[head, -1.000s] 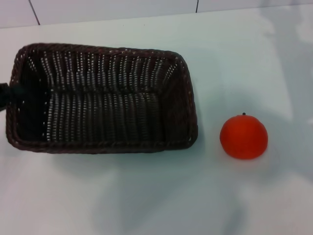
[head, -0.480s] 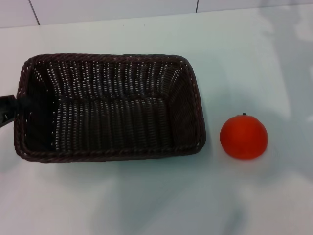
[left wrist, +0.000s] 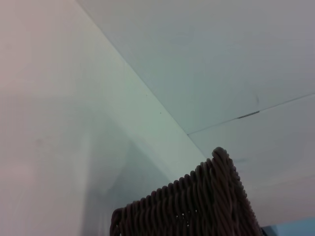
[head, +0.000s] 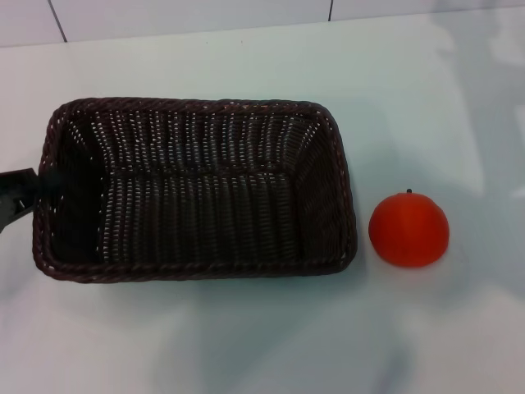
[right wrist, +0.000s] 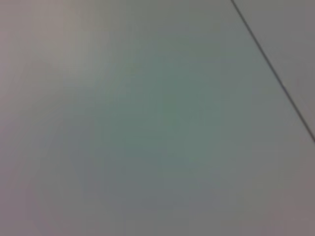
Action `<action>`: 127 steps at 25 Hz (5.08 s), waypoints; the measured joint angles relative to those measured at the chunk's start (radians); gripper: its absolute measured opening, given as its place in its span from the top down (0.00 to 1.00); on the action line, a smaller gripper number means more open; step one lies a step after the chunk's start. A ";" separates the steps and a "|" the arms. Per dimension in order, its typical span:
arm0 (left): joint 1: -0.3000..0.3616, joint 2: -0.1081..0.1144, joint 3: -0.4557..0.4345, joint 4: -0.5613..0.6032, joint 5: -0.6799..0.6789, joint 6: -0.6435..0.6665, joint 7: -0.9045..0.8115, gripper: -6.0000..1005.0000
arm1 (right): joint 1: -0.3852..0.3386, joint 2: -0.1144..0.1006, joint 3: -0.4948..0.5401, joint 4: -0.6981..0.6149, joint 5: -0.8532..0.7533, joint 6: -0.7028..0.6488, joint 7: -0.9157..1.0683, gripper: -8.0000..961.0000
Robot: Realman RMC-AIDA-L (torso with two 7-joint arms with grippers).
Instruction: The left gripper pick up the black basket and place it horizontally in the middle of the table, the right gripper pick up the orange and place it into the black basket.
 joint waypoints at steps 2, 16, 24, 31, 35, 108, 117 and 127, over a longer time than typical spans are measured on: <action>0.003 0.000 -0.006 -0.008 -0.001 -0.001 0.000 0.75 | 0.003 -0.001 -0.006 -0.002 -0.004 0.003 -0.001 0.22; 0.009 0.032 -0.094 -0.031 -0.028 0.001 0.146 0.50 | -0.002 -0.001 -0.062 -0.019 -0.010 0.004 0.000 0.27; 0.006 0.066 -0.221 -0.143 -0.226 0.010 0.594 0.41 | -0.062 -0.017 -0.346 -0.205 -0.154 0.005 0.169 0.26; -0.005 0.054 -0.228 -0.332 -0.444 -0.003 1.009 0.41 | -0.101 -0.083 -0.429 -0.497 -0.666 -0.038 0.644 0.18; -0.031 0.053 -0.221 -0.386 -0.457 -0.033 1.086 0.29 | -0.092 -0.140 -0.409 -0.667 -0.995 -0.178 0.914 0.04; -0.127 0.064 -0.218 -0.404 -0.475 -0.072 1.088 0.12 | 0.160 -0.134 -0.380 -0.704 -1.998 -0.541 1.287 0.88; -0.122 0.063 -0.219 -0.403 -0.476 -0.070 1.088 0.12 | 0.122 -0.154 -0.093 -0.792 -1.828 -0.515 1.235 0.92; -0.128 0.059 -0.208 -0.408 -0.477 -0.069 1.082 0.12 | 0.069 -0.017 -0.276 -0.863 -1.229 -0.522 1.159 0.92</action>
